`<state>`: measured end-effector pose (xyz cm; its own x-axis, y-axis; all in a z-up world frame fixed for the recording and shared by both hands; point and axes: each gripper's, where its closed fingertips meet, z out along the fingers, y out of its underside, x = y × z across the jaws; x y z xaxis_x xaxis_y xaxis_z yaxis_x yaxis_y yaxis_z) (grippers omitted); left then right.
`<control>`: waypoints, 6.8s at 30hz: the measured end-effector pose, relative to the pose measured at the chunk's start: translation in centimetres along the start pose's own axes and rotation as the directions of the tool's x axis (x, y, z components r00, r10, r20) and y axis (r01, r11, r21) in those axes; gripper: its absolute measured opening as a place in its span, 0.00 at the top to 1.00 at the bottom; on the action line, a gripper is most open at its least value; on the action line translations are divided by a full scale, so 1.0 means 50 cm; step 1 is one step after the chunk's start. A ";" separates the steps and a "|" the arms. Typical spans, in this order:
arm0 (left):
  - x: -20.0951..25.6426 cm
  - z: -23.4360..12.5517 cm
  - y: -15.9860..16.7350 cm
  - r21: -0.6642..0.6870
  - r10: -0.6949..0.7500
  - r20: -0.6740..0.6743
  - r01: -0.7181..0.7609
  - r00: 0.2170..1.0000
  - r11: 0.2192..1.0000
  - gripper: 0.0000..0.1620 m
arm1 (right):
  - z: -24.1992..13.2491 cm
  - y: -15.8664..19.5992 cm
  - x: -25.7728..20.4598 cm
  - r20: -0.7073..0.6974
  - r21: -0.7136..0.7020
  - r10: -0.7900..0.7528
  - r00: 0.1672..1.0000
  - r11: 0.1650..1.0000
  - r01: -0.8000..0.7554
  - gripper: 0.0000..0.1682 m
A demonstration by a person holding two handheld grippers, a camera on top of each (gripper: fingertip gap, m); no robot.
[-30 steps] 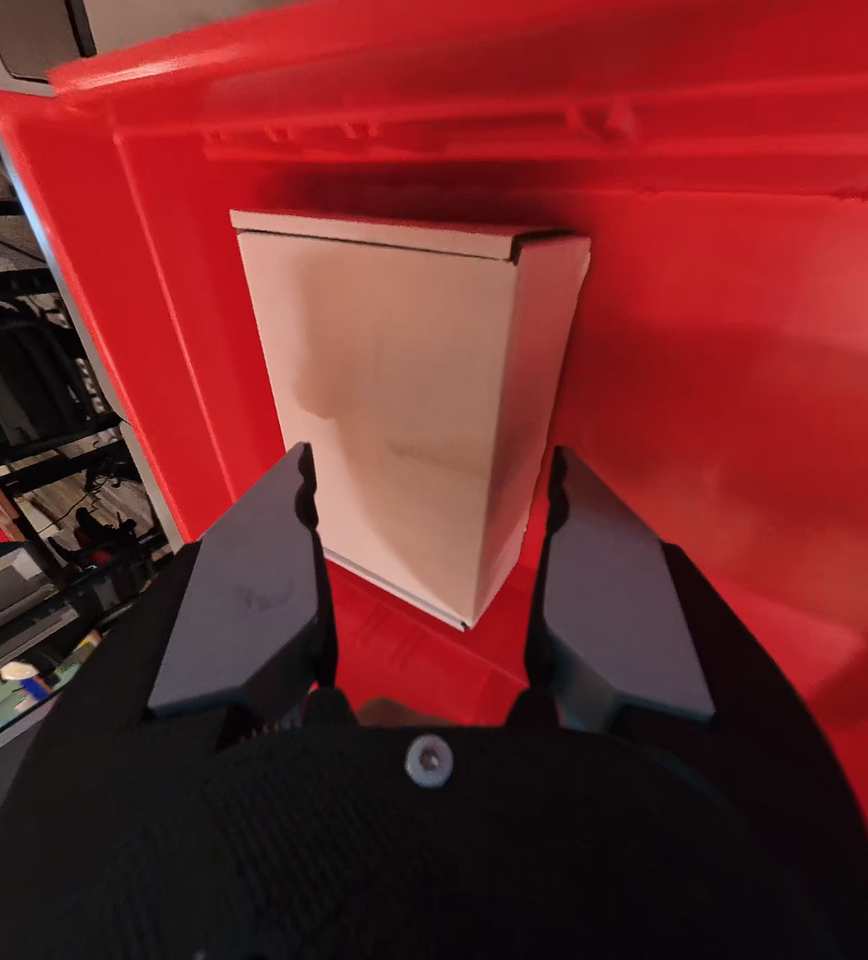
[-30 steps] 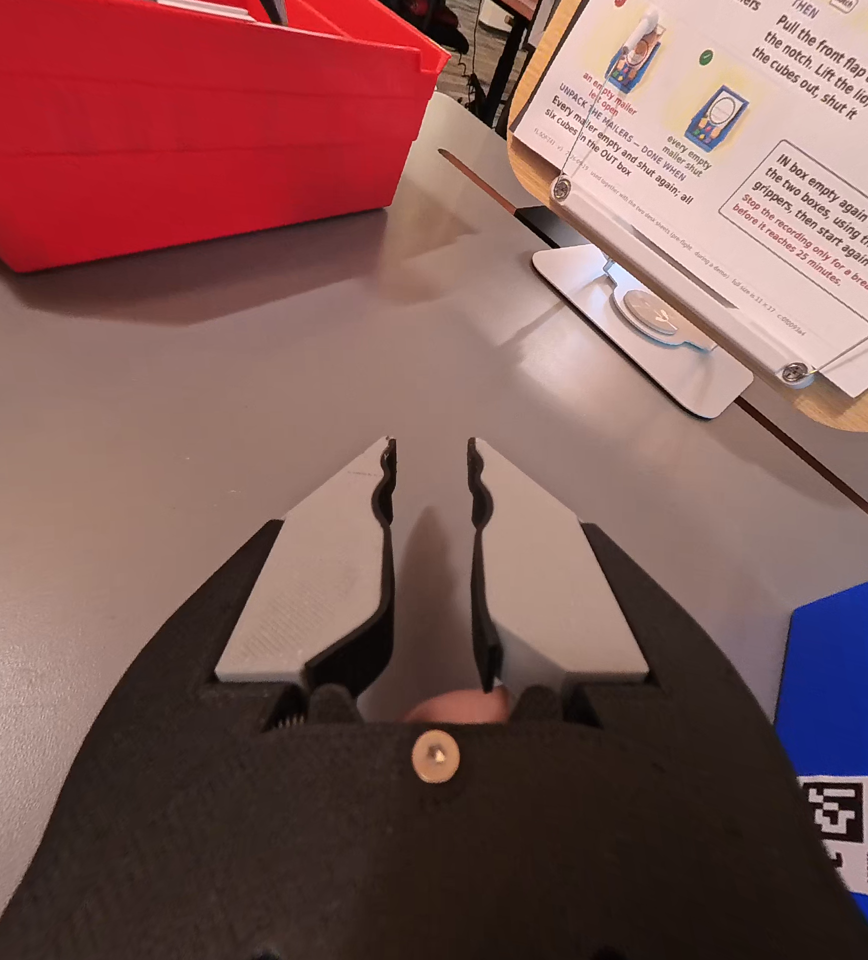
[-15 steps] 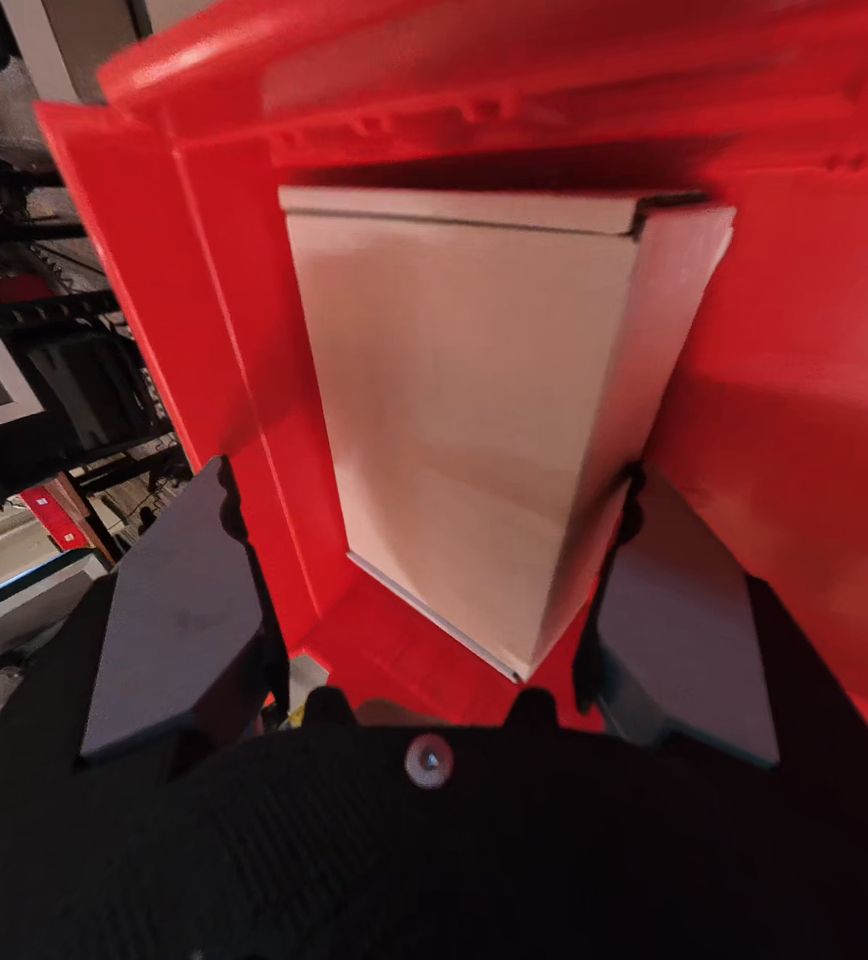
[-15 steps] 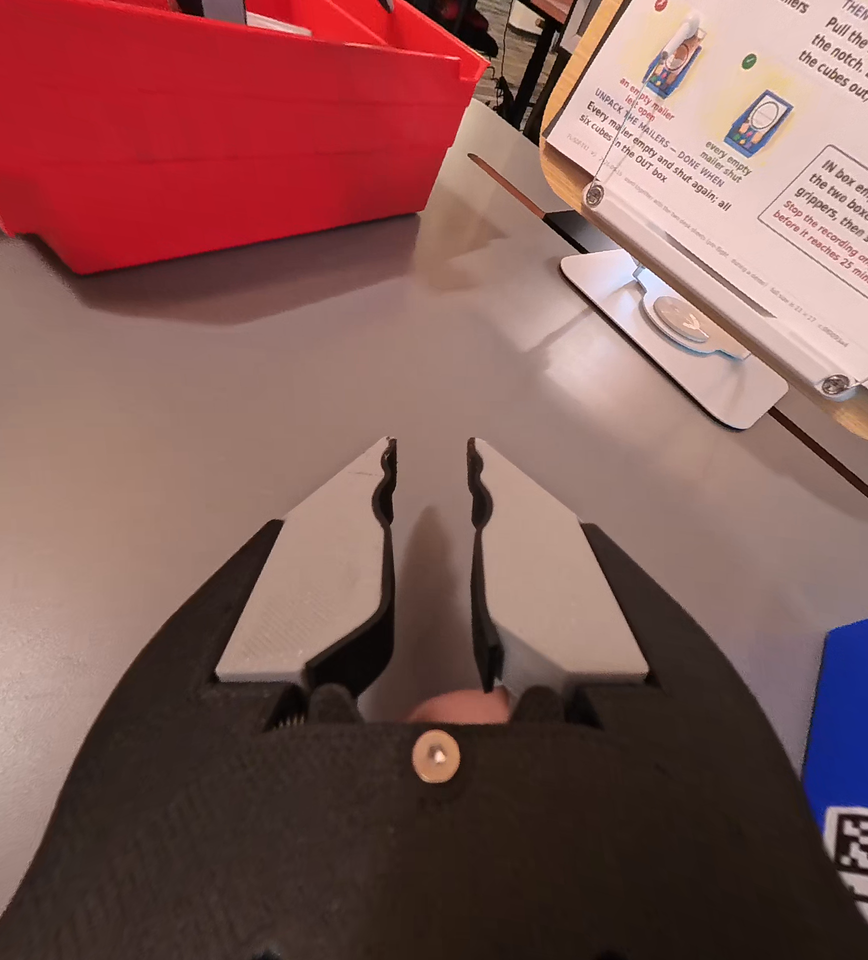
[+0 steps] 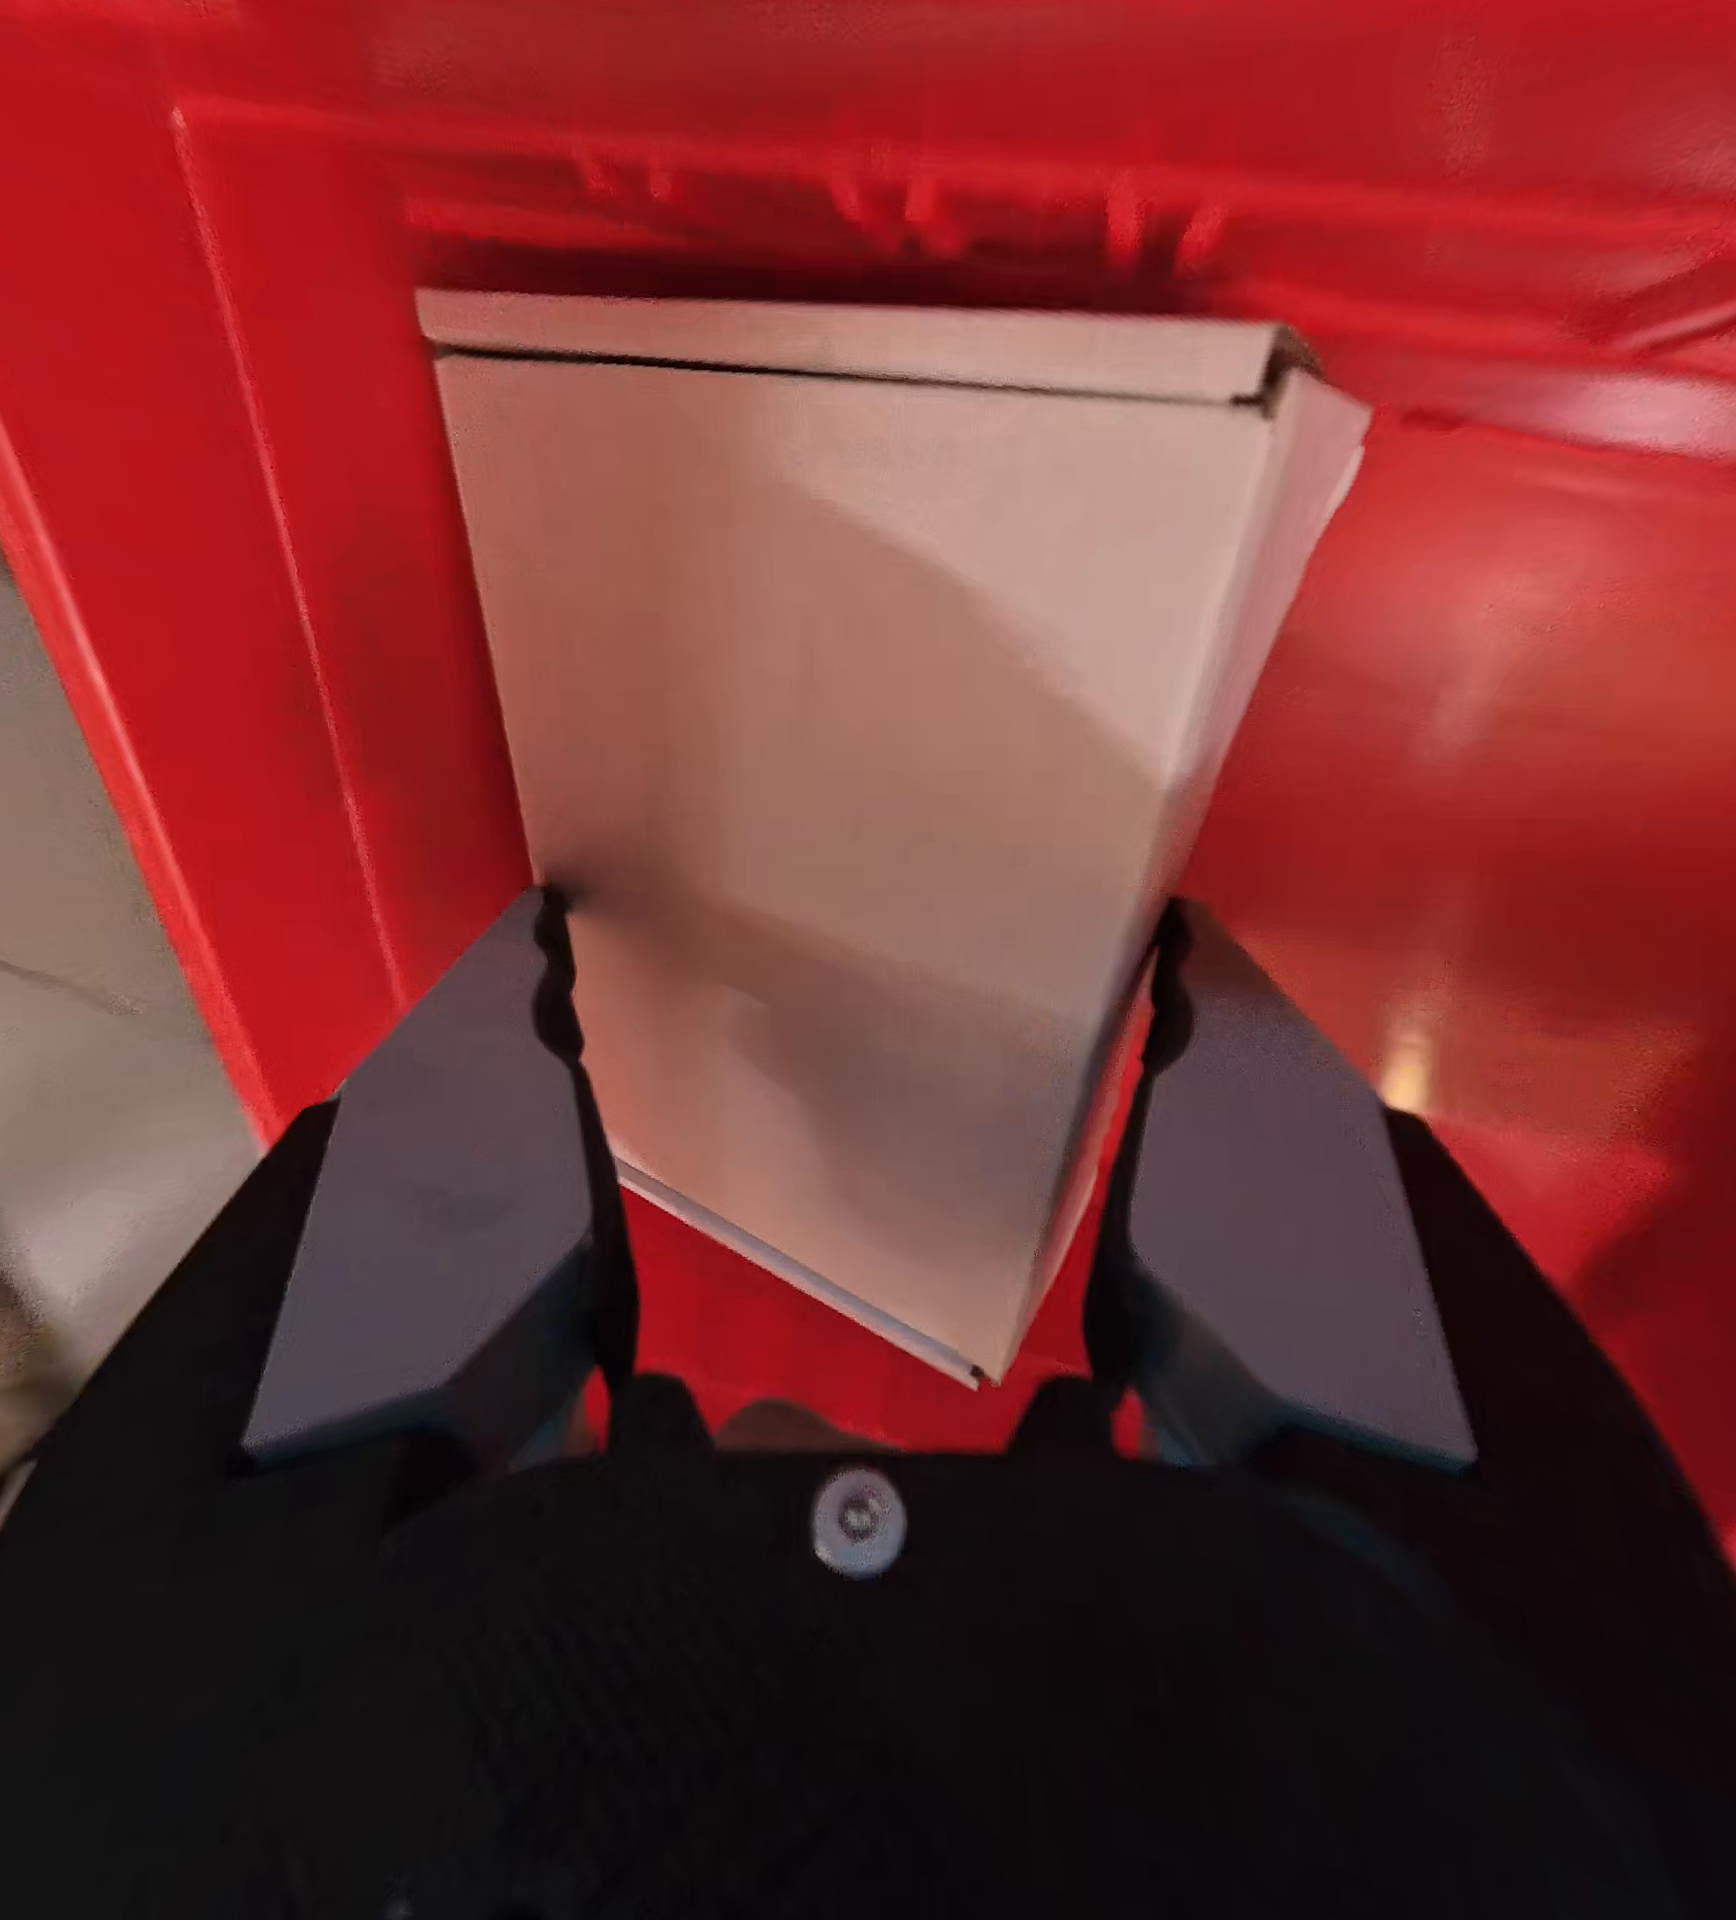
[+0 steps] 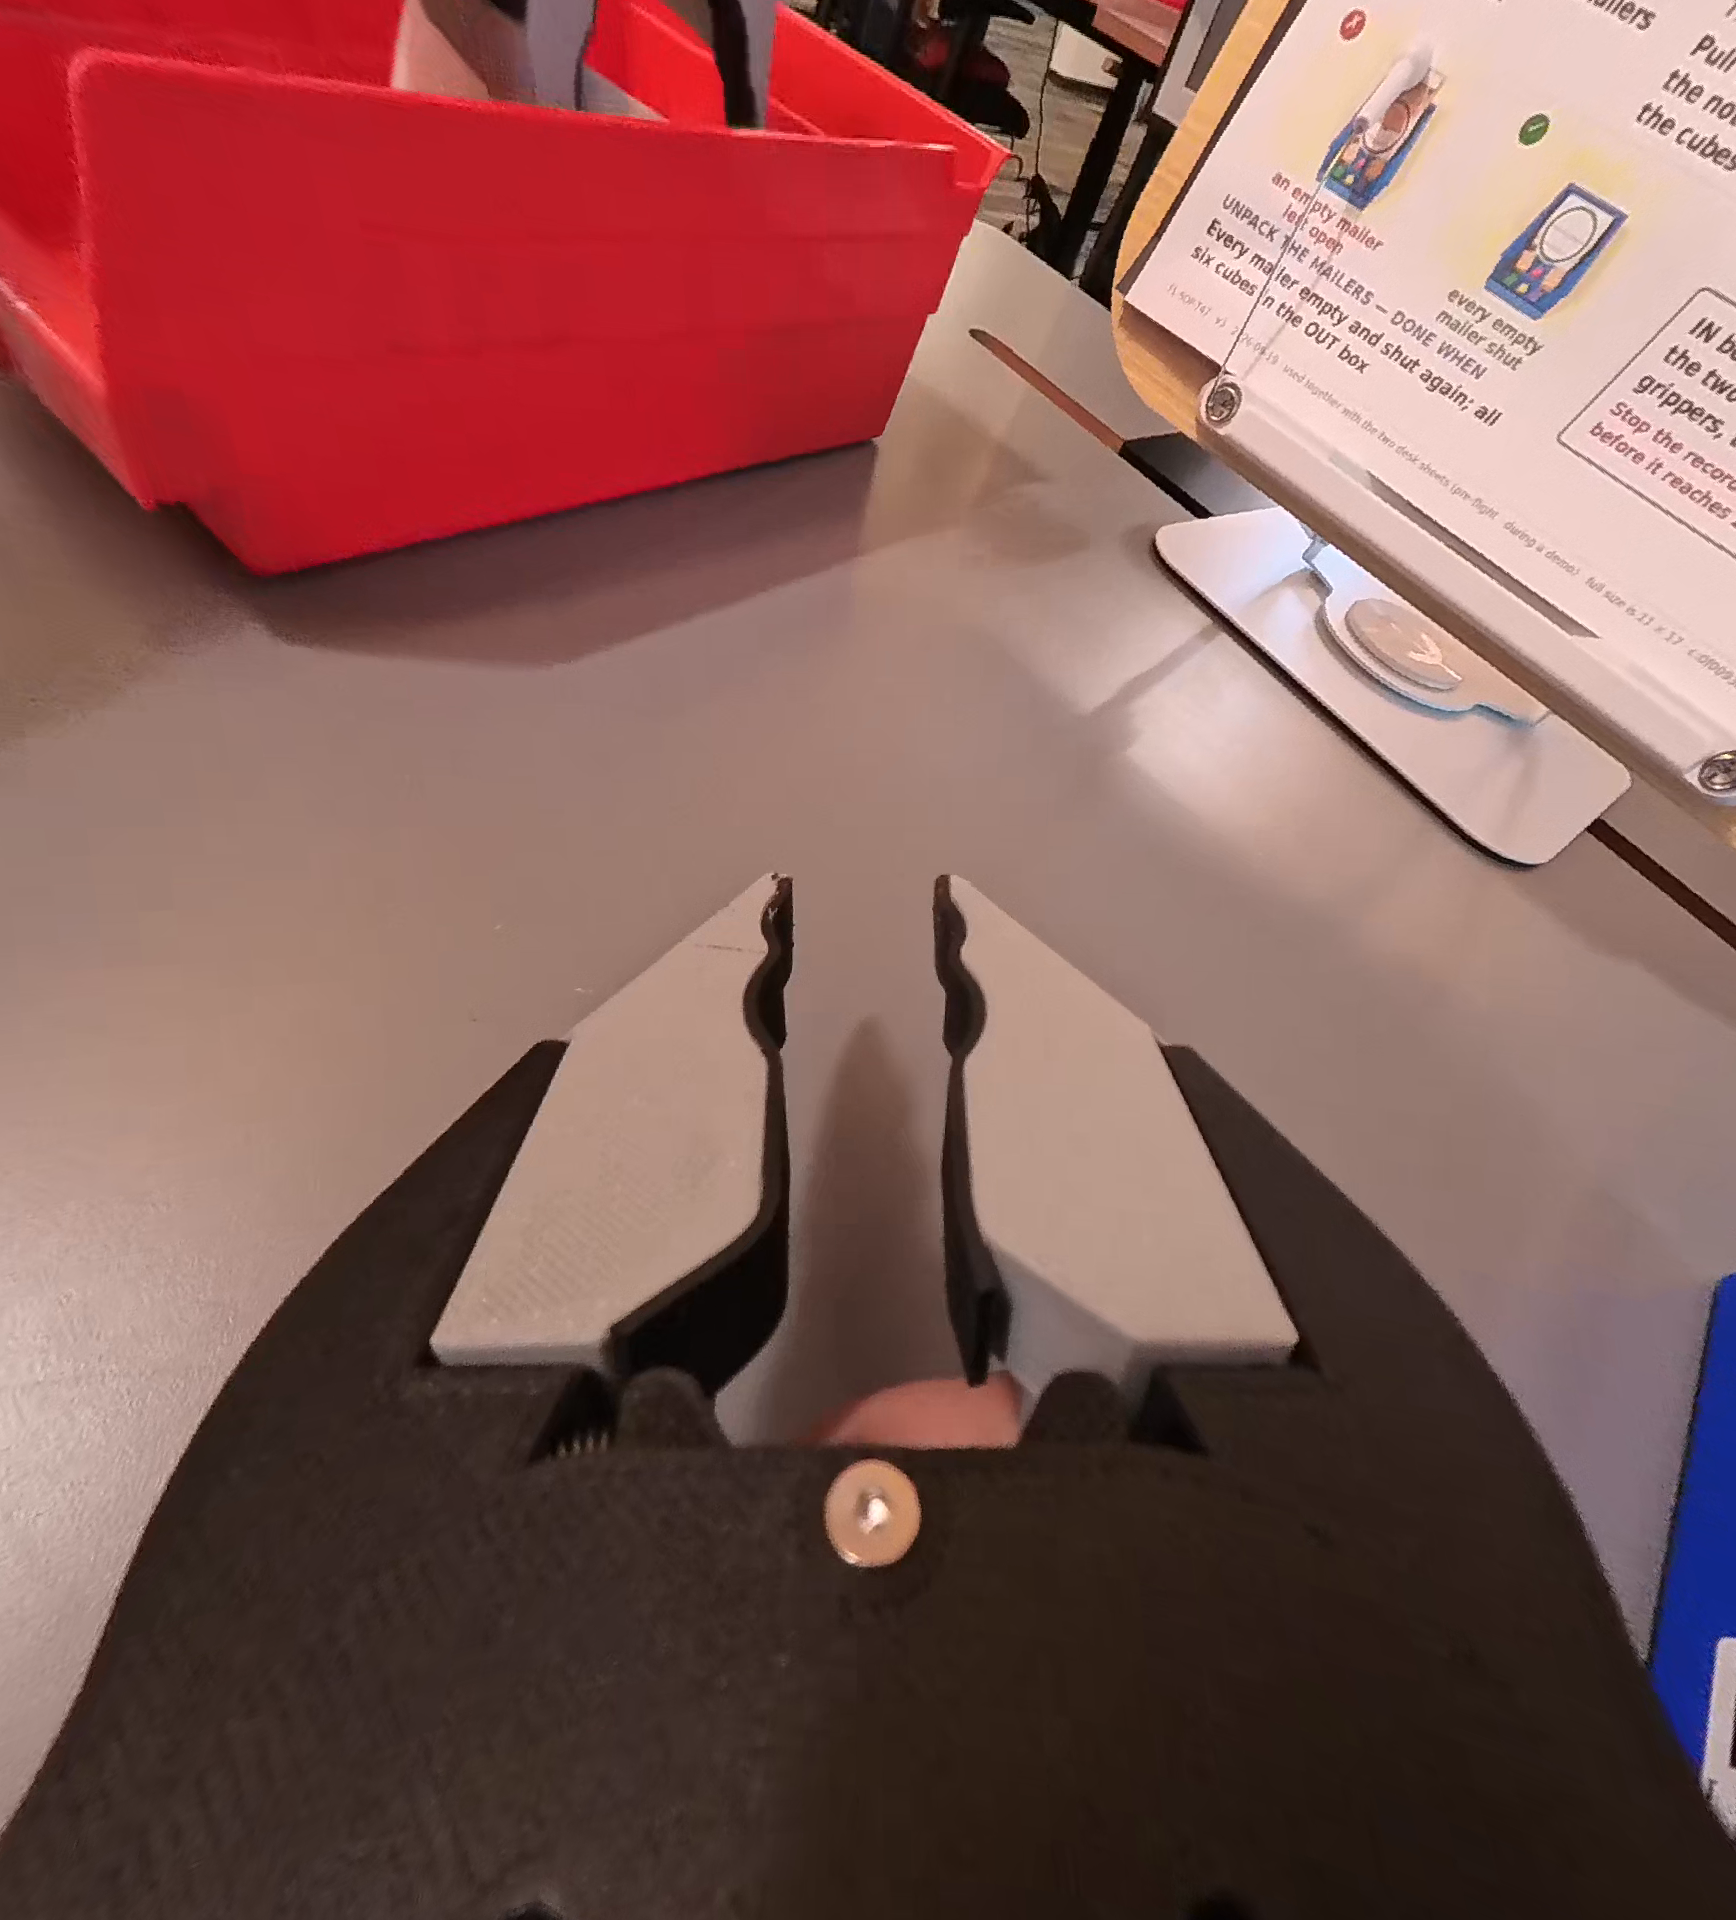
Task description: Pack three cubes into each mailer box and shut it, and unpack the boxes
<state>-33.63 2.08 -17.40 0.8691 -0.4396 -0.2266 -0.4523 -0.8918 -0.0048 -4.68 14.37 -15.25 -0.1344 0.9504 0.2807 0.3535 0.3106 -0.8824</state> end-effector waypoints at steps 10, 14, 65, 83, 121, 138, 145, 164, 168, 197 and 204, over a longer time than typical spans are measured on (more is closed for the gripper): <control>0.119 -0.114 0.004 -0.011 -0.235 -0.607 0.287 0.759 0.958 0.47 | 0.001 0.003 -0.008 0.023 -0.009 -0.011 1.000 1.000 0.011 0.85; 0.090 -0.153 -0.004 0.081 -0.264 -0.581 0.377 0.770 0.923 0.51 | 0.001 0.001 -0.014 0.026 -0.007 -0.028 0.999 1.000 0.028 0.85; 0.342 -0.260 -0.447 0.591 -0.059 0.032 0.029 0.998 0.806 0.64 | -0.167 -0.111 0.118 -0.240 0.518 0.133 0.962 0.855 0.011 0.97; 0.402 -0.319 -0.379 0.863 -0.543 -0.072 0.325 0.837 0.387 0.59 | -0.128 -0.087 0.078 0.134 0.431 0.276 0.952 0.849 -0.306 0.84; 0.433 -0.098 -0.354 0.753 -0.629 -0.156 0.504 0.761 0.423 0.47 | -0.176 -0.036 0.055 0.130 0.379 0.237 0.963 0.885 -0.269 0.76; 0.436 -0.106 -0.375 0.780 -0.549 -0.072 0.391 0.833 0.489 0.46 | -0.199 -0.009 -0.002 0.283 0.177 0.338 0.898 0.902 -0.395 0.63; 0.408 -0.121 -0.383 0.816 -0.545 -0.146 0.411 0.826 0.406 0.40 | -0.248 -0.072 -0.029 0.244 -0.011 0.172 0.954 0.985 -0.175 0.52; 0.378 -0.187 -0.449 0.914 -0.318 -0.253 0.334 0.914 0.231 0.45 | -0.100 -0.112 -0.016 0.349 -0.297 -0.173 0.921 0.912 0.283 0.67; 0.377 -0.178 -0.470 0.899 -0.256 -0.308 0.368 0.916 0.237 0.42 | -0.085 -0.094 -0.009 0.358 -0.327 -0.130 0.925 0.910 0.255 0.72; 0.454 -0.178 -0.504 0.903 -0.076 -0.301 0.310 0.950 0.297 0.57 | -0.125 -0.097 0.012 0.209 -0.279 -0.395 0.894 0.852 0.442 0.62; 0.454 -0.176 -0.499 0.905 -0.091 -0.285 0.299 0.954 0.303 0.60 | -0.136 -0.101 -0.007 0.114 -0.250 -0.696 0.709 0.670 0.699 0.78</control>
<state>-0.86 13.40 -13.84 0.9275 -0.3686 0.0617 -0.0581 -0.3052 -0.9505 -0.12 12.60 -8.34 -0.4470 0.4553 0.7700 0.3749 0.8769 -0.3008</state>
